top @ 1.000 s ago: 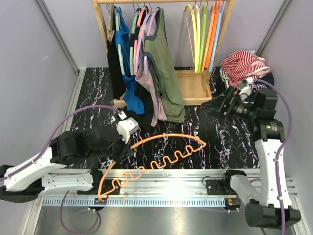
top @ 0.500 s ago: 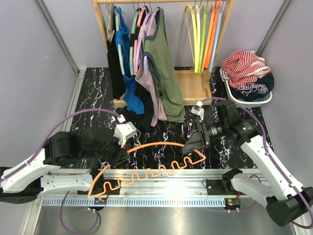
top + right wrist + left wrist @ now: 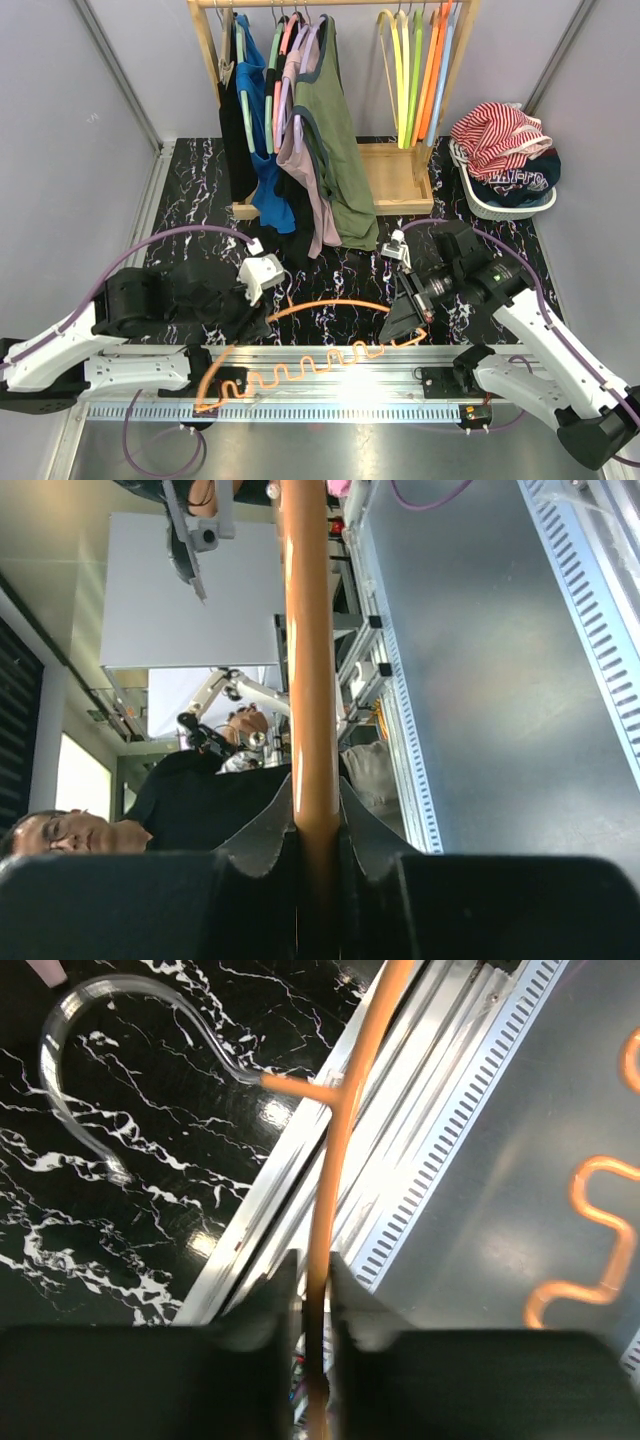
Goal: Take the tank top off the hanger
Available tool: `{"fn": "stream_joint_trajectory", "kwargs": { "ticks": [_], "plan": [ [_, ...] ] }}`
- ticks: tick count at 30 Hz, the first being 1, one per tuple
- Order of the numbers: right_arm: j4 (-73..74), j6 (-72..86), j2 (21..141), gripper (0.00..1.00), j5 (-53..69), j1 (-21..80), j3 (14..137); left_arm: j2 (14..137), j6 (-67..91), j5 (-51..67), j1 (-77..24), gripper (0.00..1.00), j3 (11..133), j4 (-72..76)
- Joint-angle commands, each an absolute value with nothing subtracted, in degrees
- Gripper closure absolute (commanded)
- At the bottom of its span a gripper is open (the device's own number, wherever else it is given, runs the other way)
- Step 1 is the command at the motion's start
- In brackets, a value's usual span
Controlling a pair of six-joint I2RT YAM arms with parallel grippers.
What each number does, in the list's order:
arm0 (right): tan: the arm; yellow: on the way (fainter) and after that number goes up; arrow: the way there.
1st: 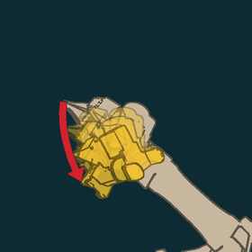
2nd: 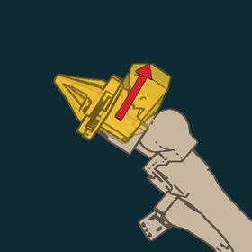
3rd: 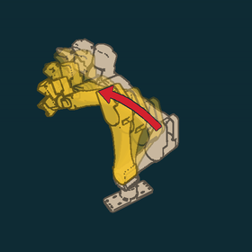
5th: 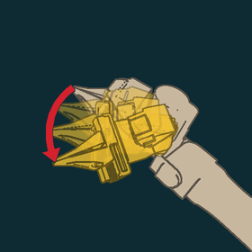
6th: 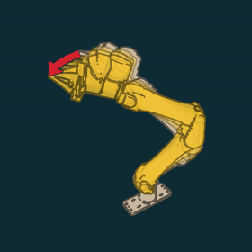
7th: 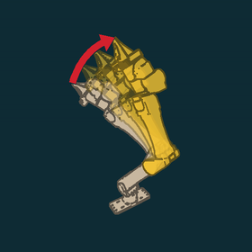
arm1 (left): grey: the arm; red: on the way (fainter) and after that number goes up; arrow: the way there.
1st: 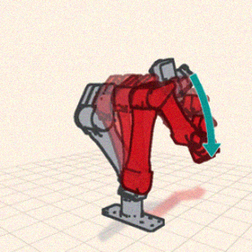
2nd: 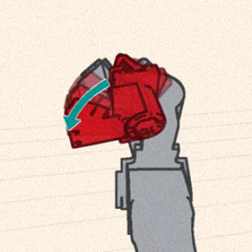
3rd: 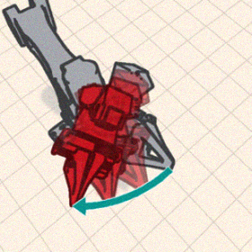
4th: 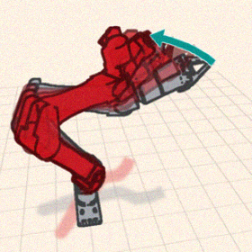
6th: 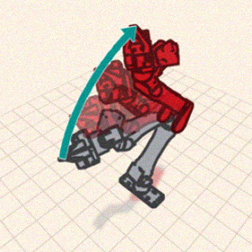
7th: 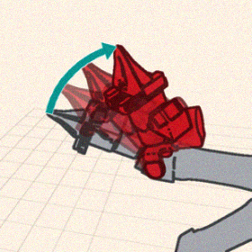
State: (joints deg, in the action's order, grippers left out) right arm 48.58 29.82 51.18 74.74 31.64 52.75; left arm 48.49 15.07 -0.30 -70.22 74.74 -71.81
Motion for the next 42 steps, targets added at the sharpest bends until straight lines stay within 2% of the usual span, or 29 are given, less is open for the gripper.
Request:
{"fn": "stream_joint_trajectory", "kwargs": {
  "ticks": [1, 3, 4, 5, 12, 15, 21, 26, 32, 38, 42],
  "plan": [
    [53.67, 26.83, 50.36, 1.00, 73.50, 32.78, 54.92, 47.81, 14.76, -3.83, -70.23, 0.39, 74.89, -68.90],
    [56.94, 23.75, 50.36, 1.00, 70.77, 32.70, 58.69, 47.55, 17.31, -7.72, -70.31, 0.18, 73.84, -69.52],
    [58.26, 22.16, 50.10, 1.00, 69.36, 32.61, 59.93, 47.37, 17.84, -10.69, -70.31, 0.03, 73.57, -69.96],
    [60.27, 21.63, 50.01, 1.00, 67.00, 32.69, 60.99, 47.20, 19.84, -12.55, -70.31, 0.01, 73.48, -70.31],
    [71.26, 17.76, 48.51, 1.00, 52.58, 32.70, 73.26, 43.17, 29.69, -30.21, -70.23, 0.01, 77.77, -71.54],
    [78.47, 15.12, 49.22, 1.00, 40.72, 32.70, 81.17, 38.43, 34.71, -37.51, -70.31, 0.01, 80.06, -70.14],
    [80.69, 12.49, 48.78, 1.00, 22.70, 32.70, 96.64, 32.00, 36.03, -34.37, -70.31, 0.01, 76.03, -58.63],
    [68.76, 8.00, 46.67, 1.00, 7.23, 32.70, 105.64, 30.50, 38.85, -33.40, -70.31, 0.01, 72.52, -57.22],
    [49.15, 3.00, 48.33, 1.00, -1.83, 32.70, 103.63, 30.06, 39.72, -33.14, -70.23, 0.01, 71.11, -57.30],
    [37.80, 0.88, 57.47, 1.00, -15.10, 32.70, 104.32, 29.45, 41.13, -32.78, -70.31, 0.01, 70.75, -57.83],
    [32.88, 0.35, 64.32, 1.00, -17.06, 32.70, 105.82, 28.92, 41.57, -32.70, -70.22, 0.01, 70.75, -57.92]
  ]
}}
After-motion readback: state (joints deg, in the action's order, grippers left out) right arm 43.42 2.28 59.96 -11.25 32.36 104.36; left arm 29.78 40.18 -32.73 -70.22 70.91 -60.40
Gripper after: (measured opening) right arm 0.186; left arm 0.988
